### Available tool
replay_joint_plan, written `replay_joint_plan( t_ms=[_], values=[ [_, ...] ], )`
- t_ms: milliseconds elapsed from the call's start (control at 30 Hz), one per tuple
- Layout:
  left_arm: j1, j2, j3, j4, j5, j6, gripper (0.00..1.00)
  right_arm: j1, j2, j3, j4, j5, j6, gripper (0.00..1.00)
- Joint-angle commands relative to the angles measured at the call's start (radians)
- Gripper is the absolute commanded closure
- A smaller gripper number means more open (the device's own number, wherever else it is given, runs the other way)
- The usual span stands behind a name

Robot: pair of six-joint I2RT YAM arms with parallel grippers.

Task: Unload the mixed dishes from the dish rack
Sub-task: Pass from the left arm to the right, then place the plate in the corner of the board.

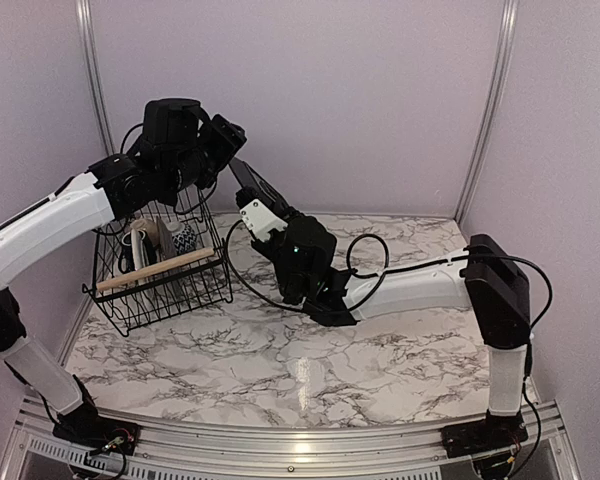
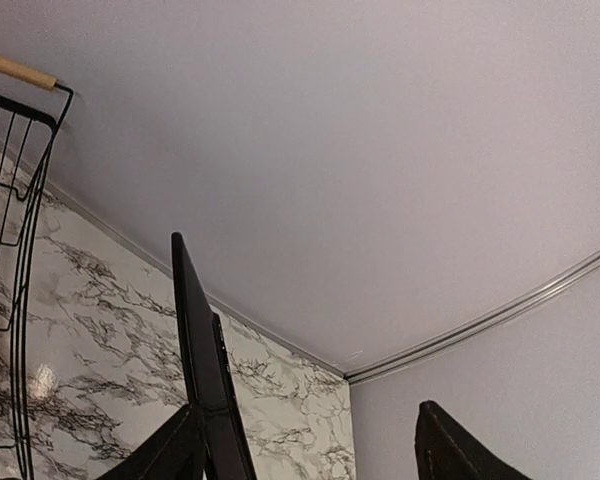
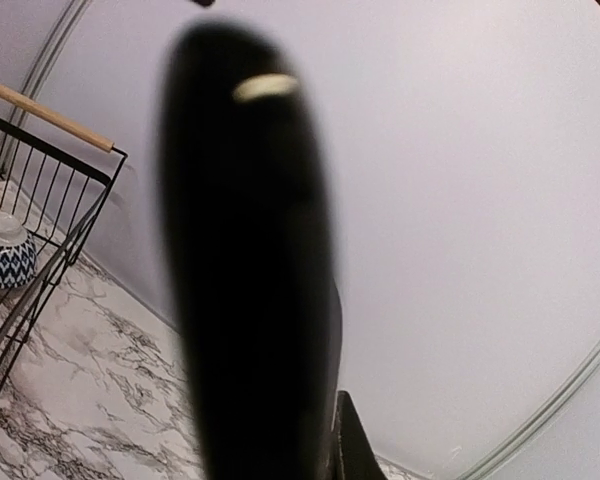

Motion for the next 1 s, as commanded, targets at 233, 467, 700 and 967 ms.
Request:
replay_joint_plan(
  t_ms=[233,467,700,967],
  values=[
    [0.002,-0.128,-0.022,0.104,0.053,0.306,0.01,-0.113,-0.234,-0.076,-0.061,-0.013,0.258,1.0],
    [0.013,-0.15,-0.014,-0.077,0.074,0.509,0.01,-0.321,-0.476,-0.187,-0.492,-0.363,0.833,1.0],
    [0.013,-0.093,-0.001,-0.392,0.122,0.584,0.01,-0.643,-0.633,-0.377,-0.597,-0.909,1.199,1.0],
    [0.013,-0.097,-0.107,-0.504,0.194,0.65,0.01,-0.869,-0.689,-0.496,-0.582,-1.206,1.349,1.0]
  ],
)
